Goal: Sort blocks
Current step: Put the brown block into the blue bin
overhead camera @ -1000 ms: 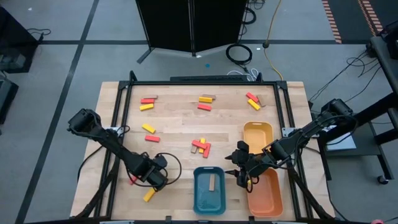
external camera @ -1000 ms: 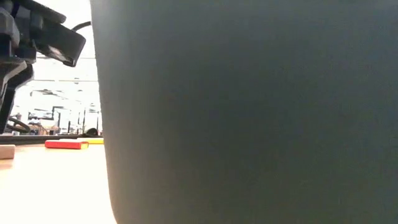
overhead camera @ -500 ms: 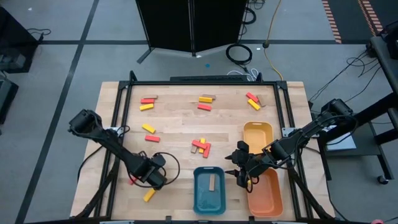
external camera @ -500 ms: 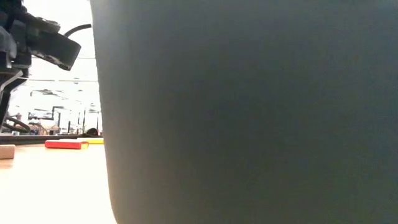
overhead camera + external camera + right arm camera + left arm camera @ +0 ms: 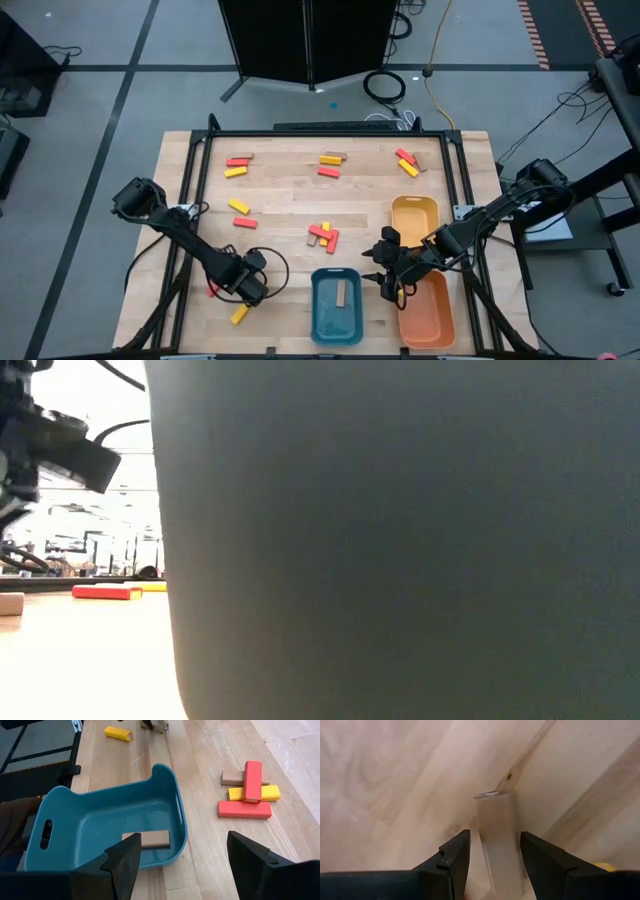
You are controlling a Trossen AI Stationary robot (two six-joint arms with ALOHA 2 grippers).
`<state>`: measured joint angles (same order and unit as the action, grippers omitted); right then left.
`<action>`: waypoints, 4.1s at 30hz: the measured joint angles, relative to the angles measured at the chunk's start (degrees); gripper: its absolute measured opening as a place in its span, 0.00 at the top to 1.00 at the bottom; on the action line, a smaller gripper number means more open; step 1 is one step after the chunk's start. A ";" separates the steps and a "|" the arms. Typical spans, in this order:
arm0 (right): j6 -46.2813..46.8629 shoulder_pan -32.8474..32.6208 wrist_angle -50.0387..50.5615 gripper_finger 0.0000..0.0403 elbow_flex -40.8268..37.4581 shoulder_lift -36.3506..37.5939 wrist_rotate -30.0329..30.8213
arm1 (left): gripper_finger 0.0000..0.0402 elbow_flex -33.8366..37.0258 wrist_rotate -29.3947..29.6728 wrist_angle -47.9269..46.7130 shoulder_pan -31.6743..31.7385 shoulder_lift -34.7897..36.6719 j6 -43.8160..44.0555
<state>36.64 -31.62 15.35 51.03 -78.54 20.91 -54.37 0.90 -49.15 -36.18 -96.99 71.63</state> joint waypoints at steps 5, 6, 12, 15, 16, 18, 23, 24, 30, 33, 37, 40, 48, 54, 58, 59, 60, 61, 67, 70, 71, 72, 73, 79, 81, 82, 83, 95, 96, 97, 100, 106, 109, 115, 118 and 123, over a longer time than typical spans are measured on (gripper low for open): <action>0.18 0.00 0.00 0.44 0.00 0.00 0.00 | 0.58 3.27 -1.24 5.93 0.11 0.31 0.60; 0.18 0.00 0.02 0.44 0.00 0.00 0.00 | 0.58 3.32 -1.24 5.90 0.11 0.30 0.93; -0.18 0.00 0.04 0.44 0.00 0.00 0.02 | 0.59 3.38 -1.25 5.98 0.11 0.20 1.12; -0.45 0.00 0.00 0.44 0.00 0.00 0.04 | 0.67 3.39 -1.63 6.27 0.11 0.26 1.18; -0.45 0.00 0.00 0.44 0.00 0.00 0.04 | 0.70 3.39 -1.71 6.40 0.11 0.30 1.29; -0.45 0.00 0.00 0.44 0.00 0.00 0.04 | 0.77 3.26 -1.82 6.23 0.11 0.31 1.31; -0.39 0.00 0.00 0.44 0.00 0.00 0.04 | 0.81 1.86 -1.56 5.18 0.11 0.62 0.22; -0.38 0.00 -0.02 0.44 0.00 0.00 0.04 | 0.81 1.39 -1.22 5.14 0.11 0.84 0.07; -0.24 0.00 -0.07 0.44 0.00 0.00 0.03 | 0.81 -4.17 5.49 7.87 0.17 4.20 -3.32; -0.23 0.02 -0.07 0.44 0.00 0.00 0.04 | 0.81 -7.81 11.44 13.67 0.50 5.23 -6.83; -0.06 0.02 -0.11 0.44 0.00 0.00 0.04 | 0.81 -9.03 15.66 31.09 1.88 4.95 -9.55; 0.62 0.03 -0.15 0.44 0.00 0.00 0.01 | 0.81 -9.18 15.97 43.30 3.48 4.28 -10.09; 1.73 -0.12 0.20 0.44 0.00 -0.02 -0.14 | 0.81 -9.16 15.68 53.68 6.71 0.86 -6.49; 0.98 -0.37 1.31 0.44 0.00 -0.02 -0.10 | 0.81 -9.09 13.44 56.38 6.69 -3.64 -1.94; 0.38 -0.37 1.79 0.44 0.00 -0.02 0.24 | 0.81 -9.09 11.83 59.26 6.46 -6.55 -0.40; 0.36 -0.37 1.77 0.44 0.00 -0.02 0.26 | 0.81 -9.09 11.41 59.77 6.44 -7.29 0.25; 0.33 -0.37 1.83 0.44 0.00 -0.02 0.27 | 0.81 -9.09 11.16 60.41 6.43 -7.86 0.69; 0.32 -0.37 1.84 0.44 0.00 -0.02 0.30 | 0.81 -9.09 11.05 61.18 6.44 -8.44 1.32; 0.20 -0.37 2.27 0.44 0.00 -0.02 0.57 | 0.79 -9.07 9.01 61.31 6.60 -11.28 2.75; 0.20 -0.37 2.27 0.44 0.00 -0.02 0.56 | 0.68 -9.11 8.49 62.32 6.60 -11.43 3.04; 0.20 -0.37 2.25 0.44 0.00 -0.02 0.55 | 0.64 -9.11 8.43 62.18 6.60 -11.43 3.04; 0.20 -0.37 2.29 0.44 0.00 -0.02 0.55 | 0.60 -9.11 8.21 62.12 6.62 -11.43 3.03; 0.20 -0.37 2.40 0.44 0.00 -0.02 0.55 | 0.57 -9.11 8.14 62.24 6.66 -11.43 3.03; 0.20 -0.37 2.62 0.44 0.00 -0.02 0.52 | 0.44 -9.11 4.16 64.56 7.62 -10.88 -1.33; 0.20 -0.37 2.67 0.44 0.00 -0.02 0.52 | 0.43 -9.11 3.48 65.54 7.98 -9.98 -3.23; 0.20 -0.37 2.77 0.44 0.00 -0.02 0.48 | 0.43 -9.11 3.48 65.55 8.11 -9.26 -3.98; 0.23 -0.37 2.86 0.44 0.00 -0.02 0.33 | 0.43 -9.11 3.48 65.39 8.28 -8.36 -5.42; -4.31 -0.37 3.45 0.44 0.00 -0.02 0.20 | 0.43 -9.18 12.54 48.48 14.41 8.74 -29.36; -5.34 -0.35 3.45 0.44 0.00 -0.02 0.21 | 0.43 -9.18 12.60 46.09 15.79 9.92 -31.54; -6.23 -0.30 3.42 0.44 0.00 -0.02 0.25 | 0.43 -9.18 12.59 43.53 17.33 10.99 -33.40; -9.99 0.33 3.20 0.44 0.00 -0.02 0.44 | 0.43 -9.18 12.04 35.79 22.41 13.13 -37.74; -16.82 4.19 3.44 0.44 0.00 -0.02 2.67 | 0.43 -8.85 7.93 23.23 33.18 14.34 -46.20; -19.22 7.76 5.12 0.44 0.00 -0.02 3.12 | 0.43 -7.83 4.08 20.55 38.94 14.44 -51.01; -21.67 15.13 6.19 0.44 0.00 -0.02 2.95 | 0.43 -7.23 -0.26 9.53 54.87 15.34 -61.38; -21.87 17.67 6.22 0.44 0.00 -0.02 2.80 | 0.43 -7.25 -1.71 4.15 64.03 14.59 -71.50; -20.62 20.26 7.03 0.44 -0.01 -0.02 -3.07 | 0.43 -7.26 3.13 -0.24 75.58 11.75 -87.42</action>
<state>16.01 -11.36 22.39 51.02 -78.56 17.83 -61.63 4.03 -49.38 39.40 -85.24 -15.79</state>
